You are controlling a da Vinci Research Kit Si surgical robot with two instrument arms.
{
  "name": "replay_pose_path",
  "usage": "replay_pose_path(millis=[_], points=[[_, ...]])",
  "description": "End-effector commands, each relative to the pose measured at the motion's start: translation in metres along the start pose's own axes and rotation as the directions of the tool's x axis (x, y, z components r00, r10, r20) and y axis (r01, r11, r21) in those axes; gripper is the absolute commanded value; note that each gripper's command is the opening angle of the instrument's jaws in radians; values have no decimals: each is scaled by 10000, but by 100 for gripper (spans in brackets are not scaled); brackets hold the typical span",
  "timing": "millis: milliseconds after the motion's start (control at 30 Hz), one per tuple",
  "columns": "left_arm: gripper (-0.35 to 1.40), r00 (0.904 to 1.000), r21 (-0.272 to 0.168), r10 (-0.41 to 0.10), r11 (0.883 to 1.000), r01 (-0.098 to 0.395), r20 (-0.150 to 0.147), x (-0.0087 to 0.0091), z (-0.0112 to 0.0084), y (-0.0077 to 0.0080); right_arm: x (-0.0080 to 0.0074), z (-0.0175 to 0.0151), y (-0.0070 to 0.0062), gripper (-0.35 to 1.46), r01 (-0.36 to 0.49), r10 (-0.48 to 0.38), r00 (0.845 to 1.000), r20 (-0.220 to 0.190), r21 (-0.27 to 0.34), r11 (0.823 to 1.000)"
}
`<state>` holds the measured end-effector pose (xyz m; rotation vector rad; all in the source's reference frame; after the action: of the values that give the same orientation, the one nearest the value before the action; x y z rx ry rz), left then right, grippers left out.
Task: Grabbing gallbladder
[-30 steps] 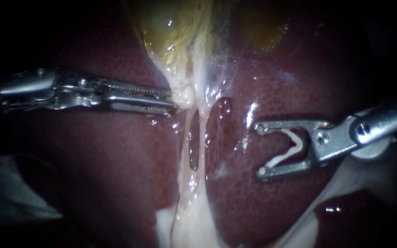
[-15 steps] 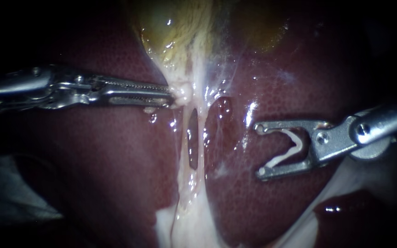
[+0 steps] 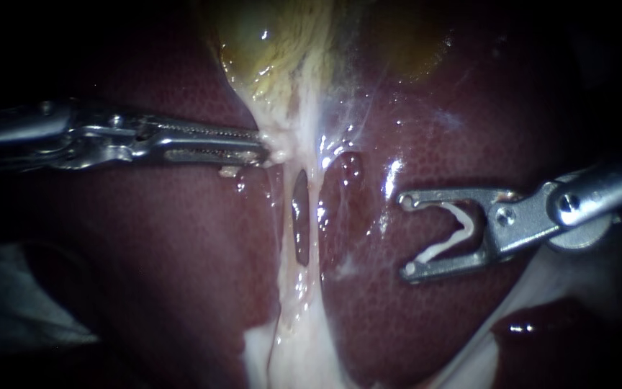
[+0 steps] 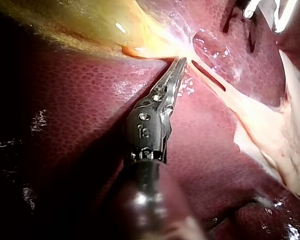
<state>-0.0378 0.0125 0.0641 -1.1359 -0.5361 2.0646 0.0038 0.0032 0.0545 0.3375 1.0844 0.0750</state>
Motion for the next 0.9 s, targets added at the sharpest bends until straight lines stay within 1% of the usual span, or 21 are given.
replay_pose_path(millis=[33,167,500,667,900], points=[[-35,10000,-14,1,10000,-1,0,1,-1,-1,0,0,0,49,-3,3,10000,0,-4,10000],[-35,10000,-86,-12,10000,12,16,3,-7,-2,0,0,0,49,-4,4,10000,1,-5,10000],[-35,10000,-51,-52,10000,52,18,12,-23,-3,-1,0,0,49,-4,4,10000,1,-4,10000],[-35,9999,2,-105,9999,105,19,20,-39,-5,-1,-1,0,49,-3,3,10000,1,-3,10000],[-35,9995,163,-220,9996,224,-228,35,-67,-13,-1,-1,0,49,-3,3,10000,1,-3,10000]])
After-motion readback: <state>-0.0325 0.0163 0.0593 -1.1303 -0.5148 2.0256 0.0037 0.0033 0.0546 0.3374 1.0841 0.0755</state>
